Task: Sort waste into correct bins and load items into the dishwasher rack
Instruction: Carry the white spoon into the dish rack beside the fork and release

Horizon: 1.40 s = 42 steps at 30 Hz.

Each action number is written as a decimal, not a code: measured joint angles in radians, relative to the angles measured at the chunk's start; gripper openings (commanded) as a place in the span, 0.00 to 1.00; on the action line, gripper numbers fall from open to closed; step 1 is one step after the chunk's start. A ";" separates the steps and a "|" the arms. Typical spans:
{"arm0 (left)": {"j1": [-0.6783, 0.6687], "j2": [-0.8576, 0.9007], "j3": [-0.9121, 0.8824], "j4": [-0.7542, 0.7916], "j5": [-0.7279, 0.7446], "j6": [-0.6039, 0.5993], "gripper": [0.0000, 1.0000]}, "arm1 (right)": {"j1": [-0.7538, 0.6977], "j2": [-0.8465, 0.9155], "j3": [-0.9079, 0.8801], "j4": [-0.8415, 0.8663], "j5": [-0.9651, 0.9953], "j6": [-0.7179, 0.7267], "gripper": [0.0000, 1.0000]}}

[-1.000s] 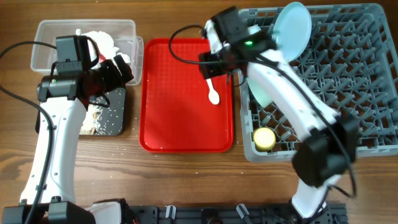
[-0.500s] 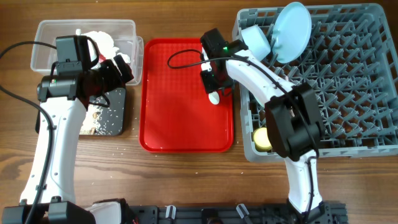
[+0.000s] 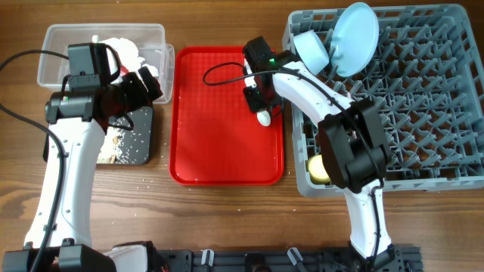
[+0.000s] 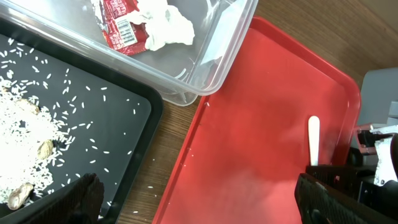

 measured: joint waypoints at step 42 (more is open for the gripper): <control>0.000 0.000 0.000 0.000 0.000 0.000 1.00 | -0.457 -0.628 -0.260 -0.346 0.080 0.032 0.61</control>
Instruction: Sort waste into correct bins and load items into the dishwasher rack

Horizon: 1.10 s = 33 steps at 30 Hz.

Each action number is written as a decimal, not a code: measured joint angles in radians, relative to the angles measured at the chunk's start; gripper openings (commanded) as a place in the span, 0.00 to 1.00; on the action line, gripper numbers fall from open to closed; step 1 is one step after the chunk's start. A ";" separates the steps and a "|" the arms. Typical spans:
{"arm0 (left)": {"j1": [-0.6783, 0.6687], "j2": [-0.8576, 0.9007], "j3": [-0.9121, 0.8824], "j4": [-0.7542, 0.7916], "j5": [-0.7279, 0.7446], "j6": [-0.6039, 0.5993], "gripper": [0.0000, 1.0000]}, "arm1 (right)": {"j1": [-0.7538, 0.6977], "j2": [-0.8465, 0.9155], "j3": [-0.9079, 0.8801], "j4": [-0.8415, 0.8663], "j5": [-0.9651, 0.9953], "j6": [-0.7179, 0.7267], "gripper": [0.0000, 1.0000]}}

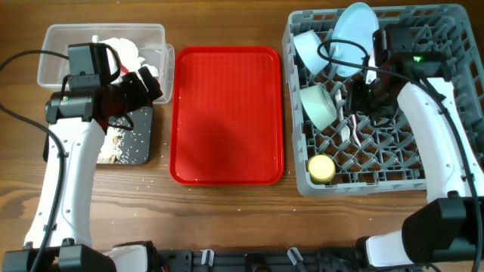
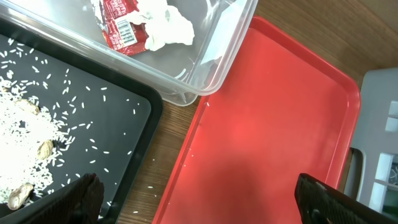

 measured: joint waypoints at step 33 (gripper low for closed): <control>0.000 0.000 0.000 0.000 0.000 0.000 1.00 | 0.022 -1.008 -0.762 0.960 -0.019 0.010 1.00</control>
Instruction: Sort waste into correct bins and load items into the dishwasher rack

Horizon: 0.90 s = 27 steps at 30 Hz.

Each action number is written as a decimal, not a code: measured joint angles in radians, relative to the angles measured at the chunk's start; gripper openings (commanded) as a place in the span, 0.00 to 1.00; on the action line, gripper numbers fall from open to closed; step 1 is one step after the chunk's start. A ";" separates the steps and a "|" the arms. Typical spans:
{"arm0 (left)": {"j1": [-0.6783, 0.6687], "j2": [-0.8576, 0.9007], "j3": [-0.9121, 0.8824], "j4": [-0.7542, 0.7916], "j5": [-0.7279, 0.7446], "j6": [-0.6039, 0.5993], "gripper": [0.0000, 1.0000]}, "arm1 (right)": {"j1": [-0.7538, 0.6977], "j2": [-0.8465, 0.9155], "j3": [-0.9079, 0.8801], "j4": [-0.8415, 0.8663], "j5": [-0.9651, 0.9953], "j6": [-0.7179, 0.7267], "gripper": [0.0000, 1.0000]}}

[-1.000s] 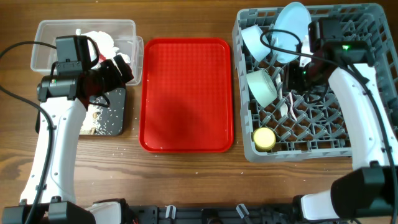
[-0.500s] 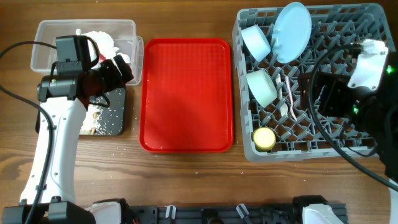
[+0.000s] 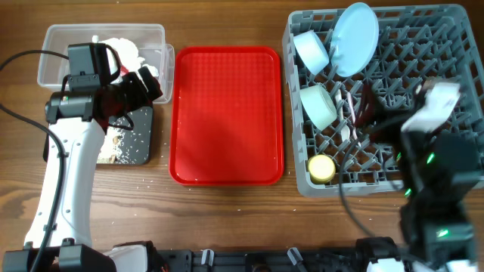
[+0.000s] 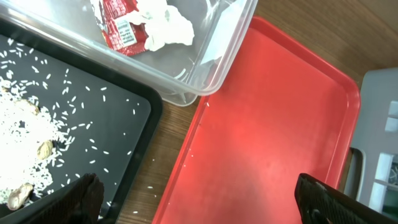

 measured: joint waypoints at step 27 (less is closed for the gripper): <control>0.000 0.001 0.000 0.000 0.000 0.000 1.00 | 0.000 -0.609 -0.701 0.254 -0.002 -0.004 1.00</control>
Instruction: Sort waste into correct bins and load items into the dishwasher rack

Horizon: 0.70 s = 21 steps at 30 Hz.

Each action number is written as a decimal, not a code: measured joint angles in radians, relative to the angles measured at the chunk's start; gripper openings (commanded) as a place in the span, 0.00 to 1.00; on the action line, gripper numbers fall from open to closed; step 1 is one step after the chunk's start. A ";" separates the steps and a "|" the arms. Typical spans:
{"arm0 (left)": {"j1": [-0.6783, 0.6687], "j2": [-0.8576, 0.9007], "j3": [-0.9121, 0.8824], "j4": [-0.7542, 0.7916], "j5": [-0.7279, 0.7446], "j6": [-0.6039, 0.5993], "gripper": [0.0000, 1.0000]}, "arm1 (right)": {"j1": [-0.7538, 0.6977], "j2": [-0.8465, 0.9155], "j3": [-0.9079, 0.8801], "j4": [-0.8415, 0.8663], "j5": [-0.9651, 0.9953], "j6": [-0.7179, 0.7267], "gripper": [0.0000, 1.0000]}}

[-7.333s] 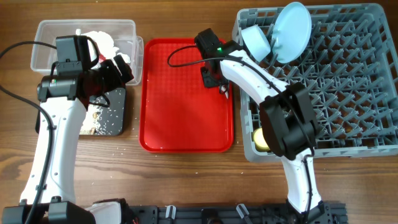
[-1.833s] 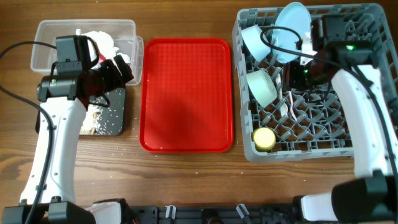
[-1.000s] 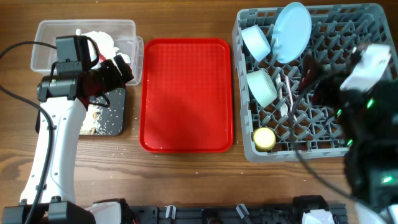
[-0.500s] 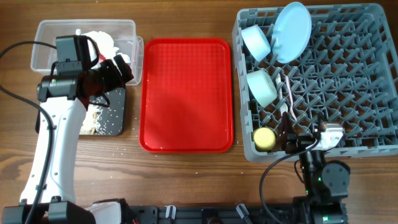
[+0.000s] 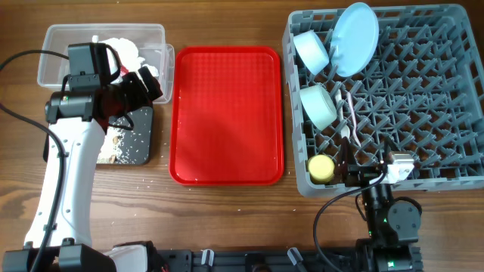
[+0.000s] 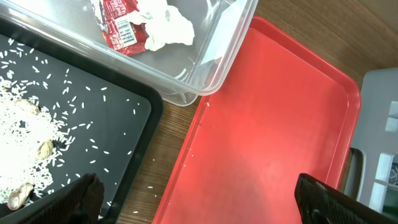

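The red tray (image 5: 227, 113) in the middle holds nothing. My left gripper (image 5: 147, 85) hovers over the bins at the left. Seen from the wrist, the left gripper (image 6: 199, 208) is open, with a black fingertip at each lower corner and nothing between them. The clear bin (image 6: 211, 37) holds a red wrapper (image 6: 118, 25) and white tissue (image 6: 165, 28). The black bin (image 6: 93, 118) holds rice and nut shells. A white spoon (image 5: 352, 113) lies in the grey dish rack (image 5: 454, 177). My right gripper (image 5: 346, 168) is down at the rack's front edge, its jaws unclear.
In the rack stand a light blue plate (image 5: 355, 30), a pale bowl (image 5: 310, 49), a cup (image 5: 318, 106) and a yellow round item (image 5: 321, 167). Stray rice grains lie on the wooden table (image 5: 227, 219) beside the black bin.
The right arm was over the right side of the rack; now it is folded low at the rack's front edge. The left arm and the bins are unchanged.
My right gripper was first at a white spoon on the red tray. Then it was over the rack, the spoon was among the tines, and the tray was bare. After that the arm stood over the rack's right side, and now it is at the front edge.
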 measured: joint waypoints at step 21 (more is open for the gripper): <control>-0.010 -0.166 -0.005 -0.090 -0.030 0.000 1.00 | 0.000 0.000 0.000 0.000 0.000 0.000 1.00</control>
